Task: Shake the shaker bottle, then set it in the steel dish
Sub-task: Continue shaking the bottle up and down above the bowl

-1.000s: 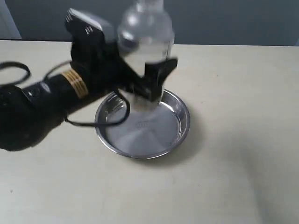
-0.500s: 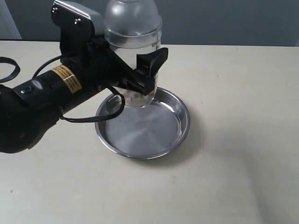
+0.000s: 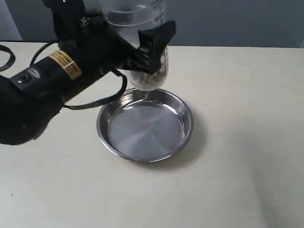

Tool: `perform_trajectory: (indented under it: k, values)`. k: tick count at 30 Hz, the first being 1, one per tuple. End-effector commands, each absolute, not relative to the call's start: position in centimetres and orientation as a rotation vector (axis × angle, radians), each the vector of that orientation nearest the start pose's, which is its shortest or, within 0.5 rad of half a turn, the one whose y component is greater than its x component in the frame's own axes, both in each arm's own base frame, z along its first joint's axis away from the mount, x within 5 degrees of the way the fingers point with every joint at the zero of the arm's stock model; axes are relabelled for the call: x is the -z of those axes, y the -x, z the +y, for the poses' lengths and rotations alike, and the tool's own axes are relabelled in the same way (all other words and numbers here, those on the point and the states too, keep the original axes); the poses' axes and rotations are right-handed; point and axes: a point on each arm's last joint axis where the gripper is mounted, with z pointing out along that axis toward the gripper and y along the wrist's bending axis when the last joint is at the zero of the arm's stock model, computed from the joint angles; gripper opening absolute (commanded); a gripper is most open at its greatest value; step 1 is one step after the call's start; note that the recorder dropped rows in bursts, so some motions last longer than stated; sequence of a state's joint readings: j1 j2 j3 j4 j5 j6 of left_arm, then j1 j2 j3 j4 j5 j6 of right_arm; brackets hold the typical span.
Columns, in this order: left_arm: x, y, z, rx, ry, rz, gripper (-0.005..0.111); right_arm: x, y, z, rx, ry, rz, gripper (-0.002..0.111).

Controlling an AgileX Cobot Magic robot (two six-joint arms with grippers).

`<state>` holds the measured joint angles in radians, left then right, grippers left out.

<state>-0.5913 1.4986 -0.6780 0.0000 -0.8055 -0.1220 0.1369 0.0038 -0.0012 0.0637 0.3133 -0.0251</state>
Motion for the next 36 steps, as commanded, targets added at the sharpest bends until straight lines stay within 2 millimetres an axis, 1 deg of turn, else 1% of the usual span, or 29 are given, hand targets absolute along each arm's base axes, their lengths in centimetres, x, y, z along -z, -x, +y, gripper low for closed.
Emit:
perform_trajectory:
  k: [1, 2, 3, 4, 5, 7, 8, 9, 11, 12, 13, 14, 15, 16, 17, 18, 19, 21, 22, 24, 25, 27, 28, 29, 31, 32, 33, 34, 36]
  values:
    - [-22.4, -26.7, -17.3, 0.517, -0.368, 1.602, 0.000, -18.6, -5.4, 0.9, -0.141, 0.110, 1.787, -0.001]
    - [-27.1, -25.8, -17.3, 0.554, -0.399, 1.342, 0.000, -18.6, -5.4, 0.9, -0.141, 0.110, 1.787, -0.001]
    - [-28.4, -25.8, -17.1, 0.544, -0.374, 1.332, 0.000, -18.6, -5.4, 0.9, -0.141, 0.110, 1.787, -0.001]
    - [-28.1, -26.1, -16.9, 0.540, -0.337, 1.423, 0.000, -18.6, -5.4, 0.9, -0.141, 0.110, 1.787, -0.001]
    - [-26.9, -26.5, -17.0, 0.530, -0.331, 1.528, 0.000, -18.6, -5.4, 0.9, -0.141, 0.110, 1.787, -0.001]
    - [-21.6, -27.0, -17.2, 0.498, -0.343, 1.774, 0.000, -18.6, -5.4, 0.9, -0.141, 0.110, 1.787, -0.001]
    - [-20.1, -26.9, -17.2, 0.508, -0.331, 1.809, 0.000, -18.6, -5.4, 0.9, -0.141, 0.110, 1.787, -0.001]
    - [-19.9, -26.8, -17.3, 0.541, -0.324, 1.781, 0.000, -18.6, -5.4, 0.9, -0.141, 0.110, 1.787, -0.001]
    - [-23.1, -26.1, -17.5, 0.608, -0.368, 1.551, 0.000, -18.6, -5.4, 0.9, -0.141, 0.110, 1.787, -0.001]
    - [-27.9, -25.2, -17.3, 0.614, -0.394, 1.291, 0.000, -18.6, -5.4, 0.9, -0.141, 0.110, 1.787, -0.001]
    - [-29.0, -25.2, -17.1, 0.587, -0.384, 1.283, 0.000, -18.6, -5.4, 0.9, -0.141, 0.110, 1.787, -0.001]
    - [-26.5, -26.1, -17.0, 0.562, -0.348, 1.526, 0.000, -18.6, -5.4, 0.9, -0.141, 0.110, 1.787, -0.001]
    - [-24.2, -26.3, -17.1, 0.542, -0.351, 1.633, 0.000, -18.6, -5.4, 0.9, -0.141, 0.110, 1.787, -0.001]
    - [-21.8, -26.6, -17.1, 0.524, -0.347, 1.710, 0.000, -18.6, -5.4, 0.9, -0.141, 0.110, 1.787, -0.001]
    - [-20.9, -26.7, -17.2, 0.525, -0.347, 1.700, 0.000, -18.6, -5.4, 0.9, -0.141, 0.110, 1.787, -0.001]
    - [-21.3, -26.6, -17.2, 0.539, -0.342, 1.639, 0.000, -18.6, -5.4, 0.9, -0.141, 0.110, 1.787, -0.001]
    - [-23.0, -26.3, -17.2, 0.565, -0.345, 1.510, 0.000, -18.6, -5.4, 0.9, -0.141, 0.110, 1.787, -0.001]
    - [-27.8, -25.2, -16.9, 0.579, -0.357, 1.212, 0.000, -18.6, -5.4, 0.9, -0.141, 0.110, 1.787, -0.001]
    - [-29.5, -25.1, -16.7, 0.560, -0.349, 1.174, 0.000, -18.6, -5.4, 0.9, -0.141, 0.110, 1.787, -0.001]
    - [-28.3, -25.9, -16.8, 0.558, -0.320, 1.416, 0.000, -18.6, -5.4, 0.9, -0.141, 0.110, 1.787, -0.001]
    - [-25.0, -26.6, -17.1, 0.525, -0.351, 1.613, 0.000, -18.6, -5.4, 0.9, -0.141, 0.110, 1.787, -0.001]
    - [-20.6, -26.9, -17.4, 0.491, -0.386, 1.750, 0.000, -18.6, -5.4, 0.9, -0.141, 0.110, 1.787, -0.001]
    - [-20.7, -26.9, -17.4, 0.507, -0.372, 1.700, 0.000, -18.6, -5.4, 0.9, -0.141, 0.110, 1.787, -0.001]
    - [-22.0, -26.8, -17.4, 0.533, -0.358, 1.598, 0.000, -18.6, -5.4, 0.9, -0.141, 0.110, 1.787, -0.001]
    - [-27.2, -25.7, -17.1, 0.568, -0.366, 1.283, 0.000, -18.6, -5.4, 0.9, -0.141, 0.110, 1.787, -0.001]
    - [-28.7, -25.4, -16.9, 0.557, -0.360, 1.255, 0.000, -18.6, -5.4, 0.9, -0.141, 0.110, 1.787, -0.001]
    - [-28.7, -25.8, -16.9, 0.551, -0.344, 1.346, 0.000, -18.6, -5.4, 0.9, -0.141, 0.110, 1.787, -0.001]
    - [-27.0, -26.3, -17.0, 0.537, -0.342, 1.501, 0.000, -18.6, -5.4, 0.9, -0.141, 0.110, 1.787, -0.001]
    - [-22.0, -26.9, -17.2, 0.491, -0.364, 1.745, 0.000, -18.6, -5.4, 0.9, -0.141, 0.110, 1.787, -0.001]
